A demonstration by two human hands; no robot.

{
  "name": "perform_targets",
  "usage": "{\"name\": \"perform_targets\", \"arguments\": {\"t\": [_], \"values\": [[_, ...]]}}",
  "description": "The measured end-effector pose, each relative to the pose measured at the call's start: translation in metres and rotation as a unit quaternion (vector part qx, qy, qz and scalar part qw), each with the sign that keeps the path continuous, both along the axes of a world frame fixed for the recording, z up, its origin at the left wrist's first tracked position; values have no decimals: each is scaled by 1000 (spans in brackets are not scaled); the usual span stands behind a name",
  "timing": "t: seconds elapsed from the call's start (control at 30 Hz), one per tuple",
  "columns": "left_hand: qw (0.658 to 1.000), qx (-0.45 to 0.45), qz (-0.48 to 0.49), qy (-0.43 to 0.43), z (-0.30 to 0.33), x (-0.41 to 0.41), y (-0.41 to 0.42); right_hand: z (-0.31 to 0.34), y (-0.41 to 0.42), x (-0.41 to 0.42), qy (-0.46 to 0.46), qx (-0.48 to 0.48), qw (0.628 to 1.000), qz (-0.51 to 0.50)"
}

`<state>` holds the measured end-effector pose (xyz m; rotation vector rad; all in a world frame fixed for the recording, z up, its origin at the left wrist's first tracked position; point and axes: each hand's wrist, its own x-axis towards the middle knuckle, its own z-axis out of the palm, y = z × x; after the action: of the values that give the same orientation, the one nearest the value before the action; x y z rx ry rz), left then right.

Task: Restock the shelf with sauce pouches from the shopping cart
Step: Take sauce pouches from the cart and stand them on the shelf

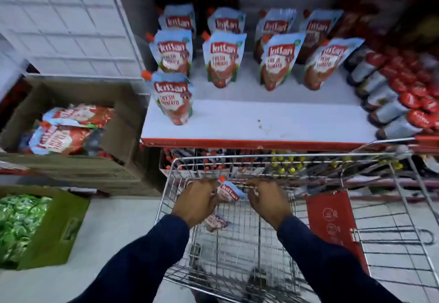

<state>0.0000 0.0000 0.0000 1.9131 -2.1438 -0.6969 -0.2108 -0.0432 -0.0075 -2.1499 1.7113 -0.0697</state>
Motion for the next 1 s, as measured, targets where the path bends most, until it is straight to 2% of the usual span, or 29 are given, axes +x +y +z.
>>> {"name": "perform_targets", "arguments": {"t": [0.13,0.3,0.43,0.53,0.63,0.77,1.0], "values": [[998,49,-27,-32,-37,-16,-39,-46,-3,3,-37,83,995,-46],[989,83,-89,-89,-75,-29,-68,-96,-12,0,-102,136,981,-95],[982,101,-116,-109,-93,-36,-78,-115,-18,-1,-145,133,974,-108],[981,77,-122,-128,-102,-37,-85,-120,-22,-3,-156,117,975,-110],[978,75,-128,-145,-103,-38,-90,-119,-24,-5,-159,124,974,-105],[984,71,-107,-123,-95,-28,-86,-106,-23,-8,-176,102,977,-71],[999,-4,-49,-18,-26,-7,-53,-19,-23,-18,-243,37,969,-38]]}}
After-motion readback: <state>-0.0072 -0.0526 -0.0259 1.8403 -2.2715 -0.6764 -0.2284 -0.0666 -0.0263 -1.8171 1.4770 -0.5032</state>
